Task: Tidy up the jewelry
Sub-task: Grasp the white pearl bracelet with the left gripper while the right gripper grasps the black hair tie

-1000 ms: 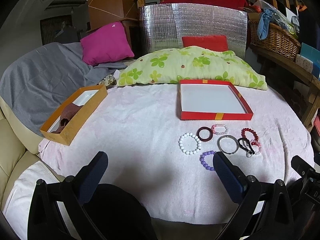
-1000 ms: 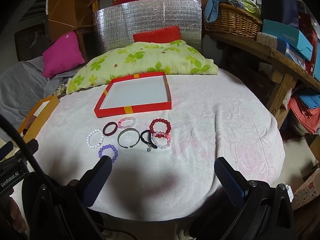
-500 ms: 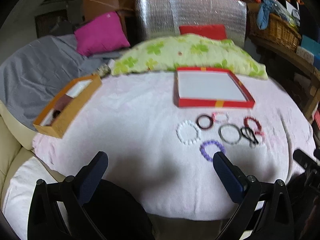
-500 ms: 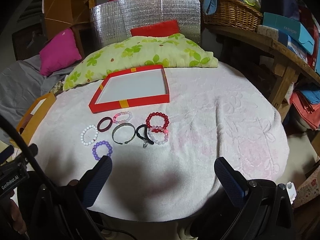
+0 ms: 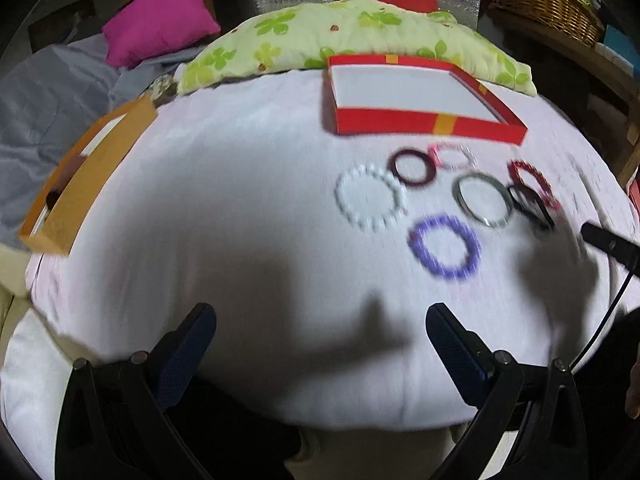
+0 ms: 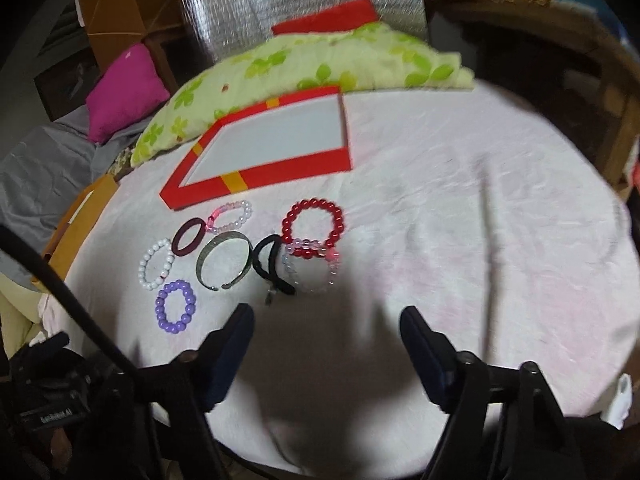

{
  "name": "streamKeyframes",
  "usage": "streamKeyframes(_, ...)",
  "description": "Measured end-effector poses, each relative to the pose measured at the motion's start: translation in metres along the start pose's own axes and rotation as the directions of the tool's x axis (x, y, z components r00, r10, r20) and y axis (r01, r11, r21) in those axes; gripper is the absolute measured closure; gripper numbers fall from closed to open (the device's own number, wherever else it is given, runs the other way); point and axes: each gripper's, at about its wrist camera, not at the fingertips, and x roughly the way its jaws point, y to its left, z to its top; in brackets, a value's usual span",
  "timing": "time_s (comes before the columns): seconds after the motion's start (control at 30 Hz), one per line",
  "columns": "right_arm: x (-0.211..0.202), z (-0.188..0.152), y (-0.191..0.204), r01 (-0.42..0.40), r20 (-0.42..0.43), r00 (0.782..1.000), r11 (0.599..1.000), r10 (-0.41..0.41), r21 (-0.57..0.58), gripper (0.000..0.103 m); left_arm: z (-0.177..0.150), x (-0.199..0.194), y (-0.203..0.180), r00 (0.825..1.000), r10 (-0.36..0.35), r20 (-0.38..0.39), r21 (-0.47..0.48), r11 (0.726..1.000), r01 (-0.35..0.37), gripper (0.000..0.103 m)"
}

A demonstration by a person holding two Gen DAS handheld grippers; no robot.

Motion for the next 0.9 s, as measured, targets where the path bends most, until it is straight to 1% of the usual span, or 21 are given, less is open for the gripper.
streamKeyframes(0.03, 0.009, 0.004, 0.001, -0.01, -0.019, 1.0, 1.0, 0.01, 0.001, 0.033, 0.005, 0.006, 0.002, 1.0, -0.003, 0.0, 0.0, 1.0, 0.003, 0.0)
streamKeyframes(0.07, 0.017, 0.007, 0.002, -0.021, -0.034, 0.999, 1.0, 0.021, 0.005, 0.041, 0.01, 0.014, 0.005, 1.0, -0.004, -0.005, -0.003, 1.0, 0.004, 0.0)
streamKeyframes(0.1, 0.022, 0.01, 0.002, -0.034, -0.042, 0.999, 0.999, 0.034, 0.011, 0.044, 0.016, 0.022, 0.011, 1.0, 0.002, -0.018, -0.006, 1.0, -0.002, 0.0)
streamKeyframes(0.17, 0.029, 0.015, 0.003, -0.078, -0.043, 0.996, 0.996, 0.079, 0.032, 0.045, 0.025, 0.035, 0.018, 0.999, -0.027, -0.035, -0.057, 0.998, 0.025, 0.001)
streamKeyframes(0.2, 0.031, 0.018, 0.005, -0.1, -0.036, 0.994, 0.994, 0.101, 0.039, 0.046, 0.031, 0.043, 0.022, 0.998, -0.047, -0.052, -0.086, 0.995, 0.042, 0.003)
streamKeyframes(0.23, 0.033, 0.02, 0.007, -0.116, -0.029, 0.993, 0.993, 0.117, 0.037, 0.047, 0.033, 0.046, 0.023, 0.996, -0.066, -0.061, -0.104, 0.993, 0.059, 0.011)
streamKeyframes(0.27, 0.035, 0.022, 0.01, -0.13, -0.024, 0.991, 0.991, 0.131, 0.033, 0.05, 0.038, 0.051, 0.026, 0.995, -0.072, -0.069, -0.108, 0.992, 0.064, 0.017)
streamKeyframes(0.3, 0.037, 0.023, 0.012, -0.143, -0.021, 0.989, 0.989, 0.144, 0.028, 0.052, 0.041, 0.054, 0.027, 0.994, -0.084, -0.076, -0.113, 0.991, 0.075, 0.025)
streamKeyframes(0.33, 0.04, 0.023, 0.015, -0.155, -0.026, 0.987, 0.988, 0.156, 0.022, 0.058, 0.047, 0.059, 0.029, 0.992, -0.096, -0.084, -0.117, 0.989, 0.086, 0.031)
streamKeyframes(0.37, 0.042, 0.024, 0.016, -0.164, -0.034, 0.986, 0.986, 0.165, 0.021, 0.062, 0.05, 0.062, 0.031, 0.991, -0.1, -0.087, -0.12, 0.989, 0.089, 0.033)
streamKeyframes(0.4, 0.048, 0.025, 0.018, -0.175, -0.047, 0.983, 0.984, 0.176, 0.025, 0.064, 0.053, 0.066, 0.033, 0.989, -0.111, -0.093, -0.133, 0.986, 0.098, 0.038)
streamKeyframes(0.43, 0.053, 0.025, 0.019, -0.184, -0.054, 0.981, 0.982, 0.185, 0.031, 0.07, 0.057, 0.07, 0.035, 0.987, -0.128, -0.1, -0.149, 0.982, 0.112, 0.04)
streamKeyframes(0.47, 0.054, 0.025, 0.019, -0.189, -0.057, 0.98, 0.982, 0.19, 0.033, 0.078, 0.06, 0.073, 0.036, 0.983, -0.149, -0.105, -0.162, 0.978, 0.131, 0.041)
streamKeyframes(0.5, 0.057, 0.025, 0.02, -0.19, -0.059, 0.98, 0.981, 0.192, 0.031, 0.081, 0.063, 0.078, 0.036, 0.98, -0.169, -0.107, -0.174, 0.974, 0.148, 0.042)
streamKeyframes(0.57, 0.06, 0.027, 0.021, -0.182, -0.06, 0.981, 0.983, 0.183, 0.026, 0.088, 0.069, 0.082, 0.034, 0.978, -0.18, -0.108, -0.18, 0.971, 0.159, 0.044)
streamKeyframes(0.67, 0.063, 0.026, 0.02, -0.188, -0.074, 0.979, 0.982, 0.19, 0.036, 0.094, 0.079, 0.087, 0.029, 0.976, -0.185, -0.112, -0.164, 0.973, 0.165, 0.047)
streamKeyframes(0.73, 0.062, 0.025, 0.019, -0.199, -0.067, 0.977, 0.979, 0.201, 0.037, 0.095, 0.086, 0.09, 0.024, 0.974, -0.198, -0.108, -0.149, 0.972, 0.181, 0.059)
streamKeyframes(0.8, 0.057, 0.024, 0.018, -0.211, -0.05, 0.976, 0.977, 0.212, 0.025, 0.095, 0.09, 0.091, 0.021, 0.971, -0.214, -0.102, -0.138, 0.97, 0.2, 0.066)
streamKeyframes(0.87, 0.049, 0.025, 0.019, -0.241, -0.024, 0.97, 0.97, 0.241, 0.014, 0.095, 0.091, 0.092, 0.018, 0.973, -0.213, -0.088, -0.124, 0.972, 0.201, 0.074)
streamKeyframes(0.9, 0.046, 0.025, 0.019, -0.255, -0.017, 0.967, 0.967, 0.255, 0.015, 0.095, 0.091, 0.091, 0.017, 0.972, -0.221, -0.077, -0.116, 0.971, 0.211, 0.08)
